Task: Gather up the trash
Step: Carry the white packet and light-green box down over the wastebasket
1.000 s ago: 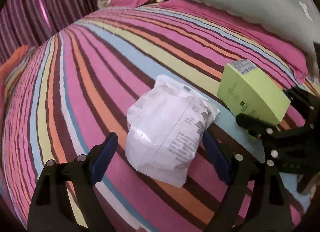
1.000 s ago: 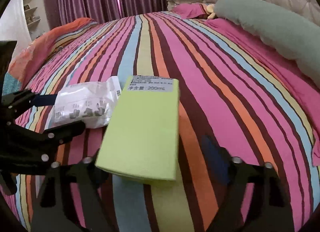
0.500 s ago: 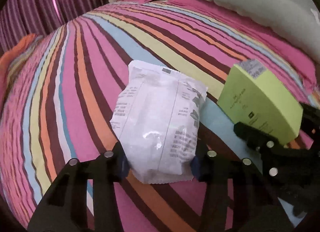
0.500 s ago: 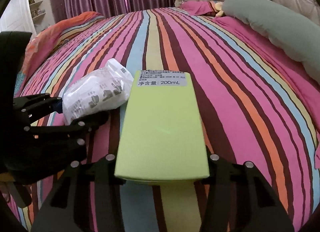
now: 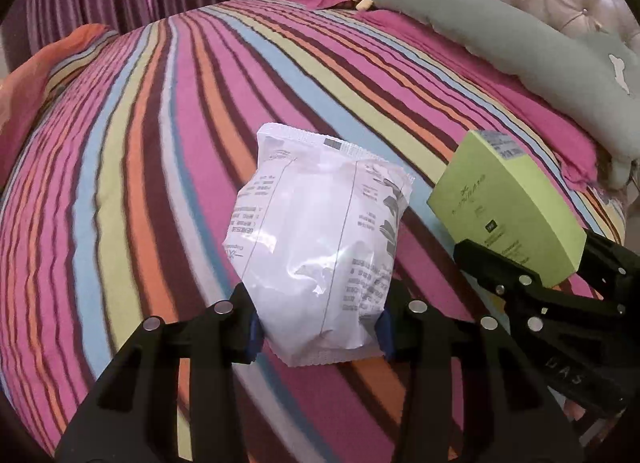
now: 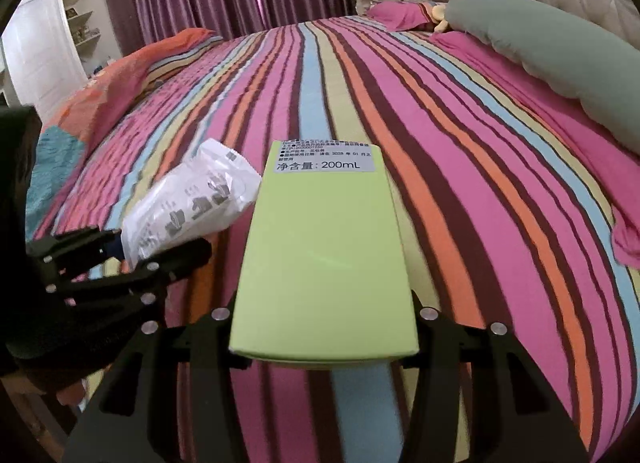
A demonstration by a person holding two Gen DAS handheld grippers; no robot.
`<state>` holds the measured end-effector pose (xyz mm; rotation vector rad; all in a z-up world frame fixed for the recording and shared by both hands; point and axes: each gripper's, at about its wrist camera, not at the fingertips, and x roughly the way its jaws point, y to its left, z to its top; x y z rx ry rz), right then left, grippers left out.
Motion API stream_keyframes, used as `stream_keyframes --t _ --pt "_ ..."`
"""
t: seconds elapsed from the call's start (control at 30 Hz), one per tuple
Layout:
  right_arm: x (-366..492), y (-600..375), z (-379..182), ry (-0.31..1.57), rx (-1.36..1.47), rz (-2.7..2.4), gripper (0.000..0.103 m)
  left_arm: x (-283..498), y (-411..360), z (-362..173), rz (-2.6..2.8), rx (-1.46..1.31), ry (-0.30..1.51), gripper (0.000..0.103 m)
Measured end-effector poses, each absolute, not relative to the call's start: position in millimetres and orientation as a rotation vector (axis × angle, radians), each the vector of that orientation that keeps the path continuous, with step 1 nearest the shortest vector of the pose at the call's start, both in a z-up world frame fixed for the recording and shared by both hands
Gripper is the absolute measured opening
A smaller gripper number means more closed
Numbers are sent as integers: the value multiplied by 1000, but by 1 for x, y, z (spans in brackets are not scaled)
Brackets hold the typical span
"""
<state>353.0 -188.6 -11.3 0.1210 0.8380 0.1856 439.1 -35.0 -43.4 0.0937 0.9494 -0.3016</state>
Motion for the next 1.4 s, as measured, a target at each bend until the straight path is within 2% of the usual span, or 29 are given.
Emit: stream_keyframes --t 0.57,0.9,1.17,1.4 --pt "228 -175 19 816 186 255 46 294 -12 -11 -230 33 915 39" --pt "163 -173 14 840 144 285 46 192 -15 -6 -243 42 882 39" --pt "99 -169 -10 897 110 306 46 100 -14 -48 -234 -15 962 39" --pt "68 -162 -64 1070 110 325 46 55 -8 -100 -199 -116 1107 39"
